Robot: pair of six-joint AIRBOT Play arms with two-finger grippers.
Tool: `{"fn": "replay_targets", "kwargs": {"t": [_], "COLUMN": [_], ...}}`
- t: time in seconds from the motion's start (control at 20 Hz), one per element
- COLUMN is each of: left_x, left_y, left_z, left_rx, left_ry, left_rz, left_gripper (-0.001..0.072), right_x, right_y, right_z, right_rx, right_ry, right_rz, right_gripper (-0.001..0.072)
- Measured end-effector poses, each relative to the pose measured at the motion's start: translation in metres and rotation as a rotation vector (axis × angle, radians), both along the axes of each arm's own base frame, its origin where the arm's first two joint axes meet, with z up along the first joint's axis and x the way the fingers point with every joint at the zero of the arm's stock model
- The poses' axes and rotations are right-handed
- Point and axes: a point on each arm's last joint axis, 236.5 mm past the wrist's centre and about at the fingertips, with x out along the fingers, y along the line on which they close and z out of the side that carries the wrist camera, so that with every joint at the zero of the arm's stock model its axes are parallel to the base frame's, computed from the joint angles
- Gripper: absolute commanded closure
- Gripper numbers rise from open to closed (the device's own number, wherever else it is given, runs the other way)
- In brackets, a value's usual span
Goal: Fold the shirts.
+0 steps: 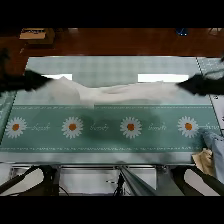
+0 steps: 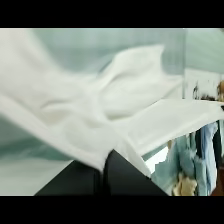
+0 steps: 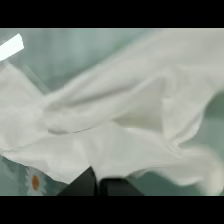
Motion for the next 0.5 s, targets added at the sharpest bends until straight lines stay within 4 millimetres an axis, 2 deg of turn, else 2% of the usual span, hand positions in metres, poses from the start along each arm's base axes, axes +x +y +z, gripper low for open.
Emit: {"fn": "replay_targets", "kwargs": {"t": [0.1, 0.15, 0.25, 0.35, 0.4, 0.5], "left_x": [-0.005, -0.016, -0.05, -0.09, -0.111, -0.15], "left_y": [-0.002, -0.005, -0.01, -0.011, -0.012, -0.012], "left_z": [0.109, 0.163, 0.255, 0.322, 0.346, 0.379], "left_rx": [0.055, 0.101, 0.209, 0.313, 0.36, 0.442], "left_ry": [-0.268, -0.411, -0.658, -0.843, -0.91, -1.001], "left_rz": [0.033, 0.059, 0.136, 0.243, 0.291, 0.384], "left_gripper": [0.0689, 0.0688, 0.0688, 0.0688, 0.0688, 0.0688], "right_x": [0.009, 0.006, -0.015, -0.047, -0.065, -0.097], "right_y": [-0.001, -0.002, -0.004, -0.006, -0.007, -0.009], "right_z": [0.102, 0.153, 0.243, 0.308, 0.332, 0.364], "right_rx": [-0.059, -0.103, -0.181, -0.254, -0.289, -0.347], "right_ry": [-0.261, -0.392, -0.615, -0.772, -0.83, -0.901], "right_rz": [-0.034, -0.066, -0.149, -0.235, -0.277, -0.35], "right_gripper": [0.0674, 0.0674, 0.0674, 0.0674, 0.0674, 0.0674]}}
